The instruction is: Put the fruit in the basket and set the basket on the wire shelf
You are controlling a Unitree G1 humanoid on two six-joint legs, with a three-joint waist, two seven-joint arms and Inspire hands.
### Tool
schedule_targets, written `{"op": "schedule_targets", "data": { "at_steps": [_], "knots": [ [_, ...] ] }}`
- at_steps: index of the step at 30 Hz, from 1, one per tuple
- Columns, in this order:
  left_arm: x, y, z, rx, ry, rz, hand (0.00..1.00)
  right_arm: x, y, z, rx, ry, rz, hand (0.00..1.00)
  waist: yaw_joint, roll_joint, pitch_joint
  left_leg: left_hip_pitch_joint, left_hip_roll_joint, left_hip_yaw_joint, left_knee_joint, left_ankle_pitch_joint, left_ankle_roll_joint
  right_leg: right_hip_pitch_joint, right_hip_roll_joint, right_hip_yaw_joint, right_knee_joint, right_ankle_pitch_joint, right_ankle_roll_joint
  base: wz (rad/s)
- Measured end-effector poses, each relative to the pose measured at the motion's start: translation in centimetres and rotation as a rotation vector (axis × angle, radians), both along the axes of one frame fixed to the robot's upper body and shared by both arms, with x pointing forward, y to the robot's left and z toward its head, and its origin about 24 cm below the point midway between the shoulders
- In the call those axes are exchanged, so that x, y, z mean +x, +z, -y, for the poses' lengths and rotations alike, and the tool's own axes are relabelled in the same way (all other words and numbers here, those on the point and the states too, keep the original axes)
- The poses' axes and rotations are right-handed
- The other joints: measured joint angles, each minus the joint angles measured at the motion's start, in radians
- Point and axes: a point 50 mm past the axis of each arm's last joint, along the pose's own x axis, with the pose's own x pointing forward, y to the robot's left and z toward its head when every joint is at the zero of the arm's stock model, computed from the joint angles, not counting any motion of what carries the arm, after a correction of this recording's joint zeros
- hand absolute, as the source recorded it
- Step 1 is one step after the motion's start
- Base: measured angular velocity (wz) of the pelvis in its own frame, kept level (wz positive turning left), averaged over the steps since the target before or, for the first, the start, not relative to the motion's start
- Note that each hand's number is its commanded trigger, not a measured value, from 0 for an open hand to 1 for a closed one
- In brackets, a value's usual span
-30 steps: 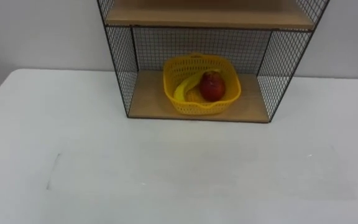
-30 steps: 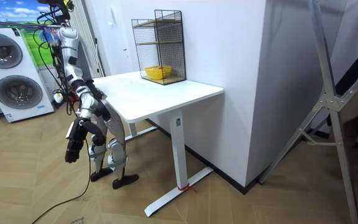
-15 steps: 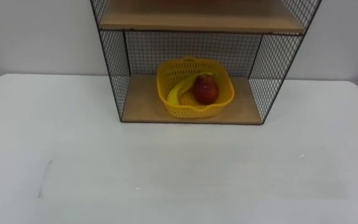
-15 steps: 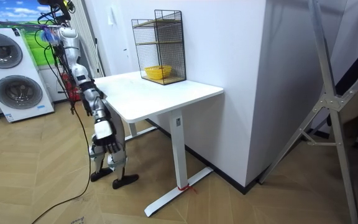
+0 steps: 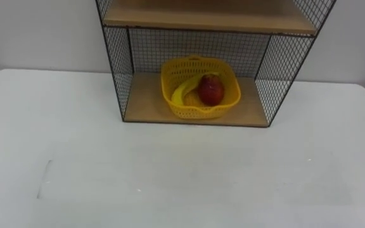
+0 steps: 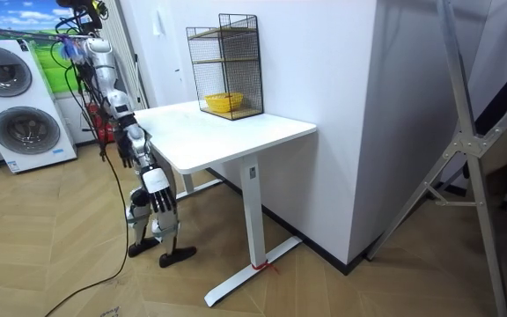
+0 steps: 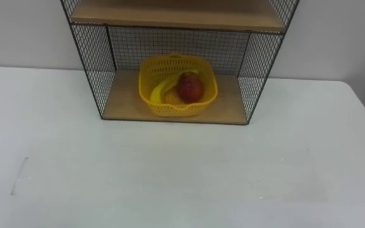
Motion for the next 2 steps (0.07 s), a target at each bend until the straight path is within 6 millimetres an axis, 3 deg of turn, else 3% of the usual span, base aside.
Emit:
{"op": "schedule_targets", "data": {
  "at_steps": [2],
  "knots": [
    [0.03, 0.0, 0.01, -0.001, 0.001, -0.002, 0.0, -0.1, -0.03, -0.07, 0.013, -0.002, -0.011, 0.0, 0.008, -0.002, -0.0009, 0.007, 0.0, 0.004, 0.001, 0.0, 0.0, 0.0, 0.001, 0.004, 0.005, 0.0, 0.0, -0.09]
  ]
}}
